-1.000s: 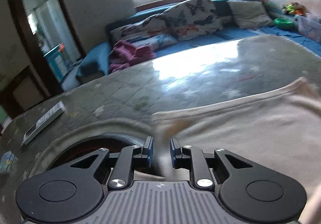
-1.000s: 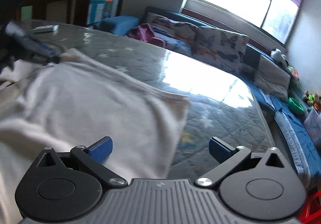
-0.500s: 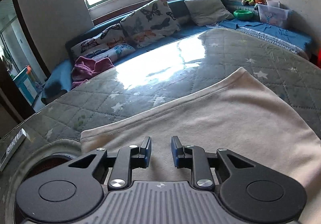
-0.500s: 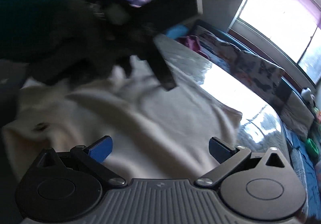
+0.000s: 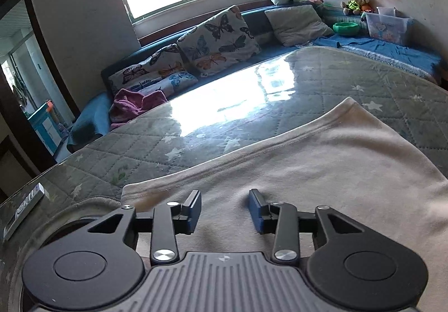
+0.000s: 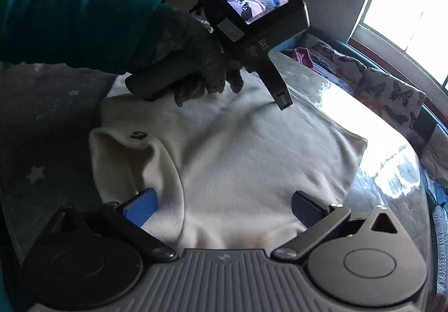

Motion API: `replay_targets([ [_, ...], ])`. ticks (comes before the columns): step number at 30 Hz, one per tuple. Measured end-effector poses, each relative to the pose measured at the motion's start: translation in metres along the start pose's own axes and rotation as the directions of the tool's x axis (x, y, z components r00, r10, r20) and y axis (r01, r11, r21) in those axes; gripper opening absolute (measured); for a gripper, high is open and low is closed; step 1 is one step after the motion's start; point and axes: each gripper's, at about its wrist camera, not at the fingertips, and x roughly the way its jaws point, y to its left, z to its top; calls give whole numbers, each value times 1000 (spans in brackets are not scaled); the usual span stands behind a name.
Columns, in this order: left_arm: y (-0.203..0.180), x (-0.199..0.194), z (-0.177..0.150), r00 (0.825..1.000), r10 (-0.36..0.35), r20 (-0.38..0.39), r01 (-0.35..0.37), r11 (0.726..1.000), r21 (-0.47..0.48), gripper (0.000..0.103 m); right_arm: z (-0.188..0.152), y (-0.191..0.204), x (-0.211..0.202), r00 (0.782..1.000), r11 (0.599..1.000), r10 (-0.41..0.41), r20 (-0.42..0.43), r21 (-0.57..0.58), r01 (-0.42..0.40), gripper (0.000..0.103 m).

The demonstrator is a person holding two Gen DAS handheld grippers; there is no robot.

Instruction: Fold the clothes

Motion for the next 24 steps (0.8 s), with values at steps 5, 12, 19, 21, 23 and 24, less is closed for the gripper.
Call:
replay_targets([
  [5, -1, 0, 0, 1000, 11, 4, -11, 1000, -6, 45, 8, 0, -11, 1000, 1000, -6, 28, 0, 6, 103],
  [12, 6, 0, -5, 999, 29, 13, -29, 999, -44, 60, 26, -6, 12, 994, 993, -86, 73, 82, 80, 103],
  [19, 18, 3, -9, 999, 33, 13, -31, 992, -123, 79, 13, 20, 16, 998, 1000, -15, 56, 25, 14, 103],
  [21, 21, 4, -9, 1000, 31, 7, -29, 989, -146, 82, 9, 19, 11, 998, 999, -13, 55, 40, 11, 103],
  [23, 24, 4, -9, 1000, 28, 6, -26, 987, -158, 85, 6, 14, 6, 999, 997, -14, 52, 77, 10, 103],
  [24, 24, 4, -9, 1000, 31, 4, -30, 986, -162, 87, 5, 11, 5, 998, 995, -18, 54, 99, 13, 103],
])
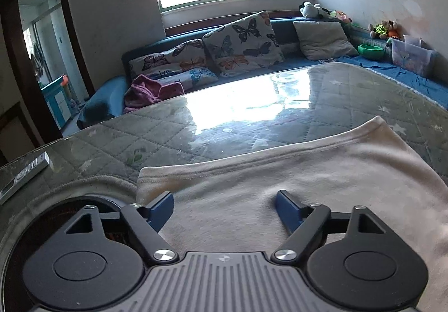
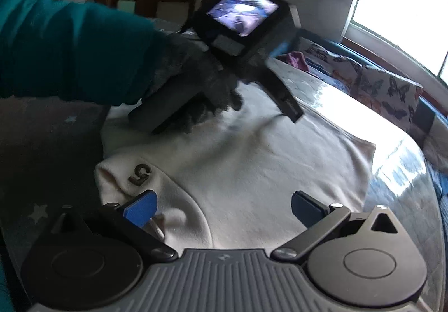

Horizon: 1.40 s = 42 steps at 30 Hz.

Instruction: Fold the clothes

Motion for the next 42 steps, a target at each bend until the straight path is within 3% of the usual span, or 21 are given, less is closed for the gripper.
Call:
replay_targets([
  [5, 5, 0, 1, 1000, -3, -10, 3, 1000, -28, 92, -5, -14, -5, 999, 993, -39, -6, 113, 39, 103],
  [12, 8, 0, 2, 1000, -5, -19, 4, 999, -52, 96, -15, -16, -7, 998, 989, -37, -46, 144, 44, 103],
  [18, 10, 2, 2, 1000, 1, -26, -3, 998, -59, 100, -13, -20, -17, 996, 979, -85, -17, 183, 86, 103],
  [24, 5, -3, 3, 1000, 13, -15, -14, 999, -30, 101, -24, -18, -19, 994, 973, -98, -58, 205, 108, 103],
  [31, -3, -40, 1, 999, -26, 37, 25, 999, 33, 102, -22, -26, -33, 987, 956, -159, -9, 247, 156, 103],
  [39, -1, -107, -26, 987, -148, 63, 147, 989, 21, 102, -33, -22, -22, 982, 947, -185, -42, 261, 189, 103],
  [42, 13, -122, -42, 987, -148, 58, 150, 988, -22, 102, -34, -21, -25, 981, 944, -193, -32, 266, 194, 103],
])
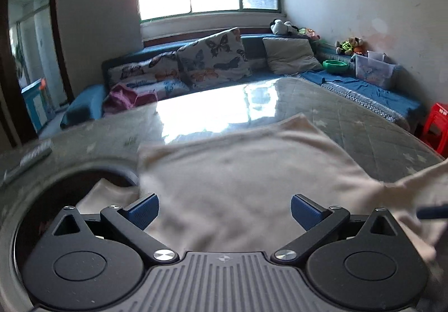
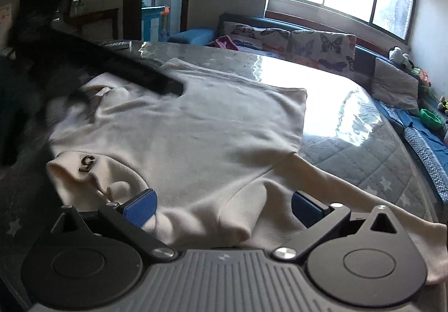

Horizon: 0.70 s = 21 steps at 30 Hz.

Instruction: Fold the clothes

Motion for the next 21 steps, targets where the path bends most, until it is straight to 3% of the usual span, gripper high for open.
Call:
replay_targets([
  [5, 33, -13, -4, 998, 65, 13, -64, 995, -70, 100, 11, -5, -8, 998, 999, -6, 61, 31, 5, 103],
  [8, 58, -5, 1, 994, 112, 4, -111, 989, -93, 87, 16, -7, 1, 997, 999, -25, 69, 26, 24, 103],
  [14, 99, 28, 1, 991, 120, -67, -128, 983, -130, 59, 24, -12, 22, 998, 998, -28, 60, 49, 25, 103],
  [17, 108, 42, -1, 988, 111, -109, -125, 985, -121, 53, 24, -15, 33, 999, 998, -29, 40, 56, 26, 103],
  [21, 107, 51, -7, 987, 100, -123, -110, 991, -71, 53, 23, -15, 43, 1000, 997, -20, 15, 69, 19, 103],
])
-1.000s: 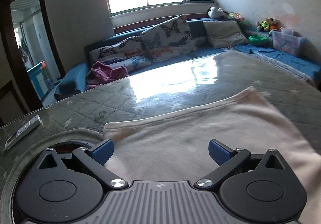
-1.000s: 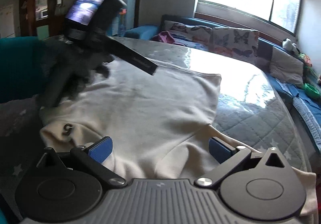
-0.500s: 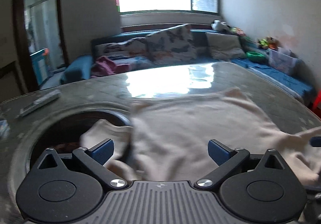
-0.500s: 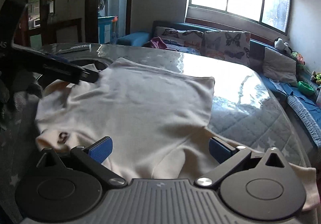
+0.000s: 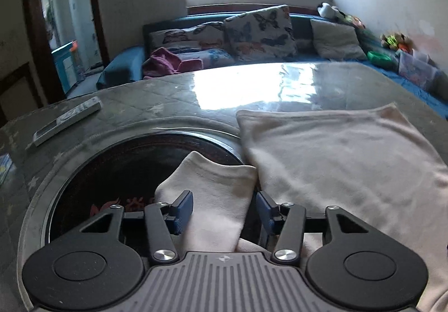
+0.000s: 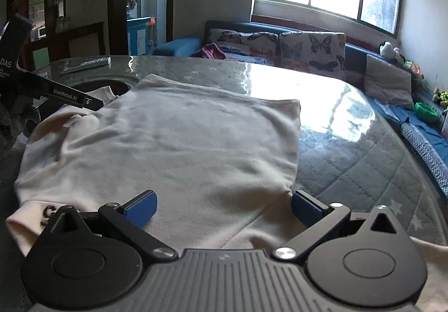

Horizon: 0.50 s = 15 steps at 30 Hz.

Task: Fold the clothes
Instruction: 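Grasp the sleeve with the left gripper and pull it outward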

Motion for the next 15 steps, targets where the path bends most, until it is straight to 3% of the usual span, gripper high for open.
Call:
replay_targets([
  [6, -1, 12, 1, 1000, -6, -2, 6, 1000, 23, 53, -1, -1, 4, 1000, 1000, 12, -15, 11, -12, 103],
  [8, 1, 14, 3, 1000, -9, -5, 10, 1000, 15, 40, -1, -2, 5, 1000, 1000, 15, -17, 14, -15, 103],
  [10, 2, 15, 4, 1000, -7, -1, 7, 1000, 21, 32, -1, -3, 6, 1000, 1000, 21, -19, 20, -20, 103],
  [11, 2, 15, 3, 1000, -3, 3, 3, 1000, 25, 21, -1, -3, 7, 999, 999, 25, -21, 25, -24, 103],
  [15, 9, 12, 3, 1000, -4, 11, 4, 1000, -6, 9, -2, -5, 8, 999, 999, 35, -23, 39, -34, 103],
])
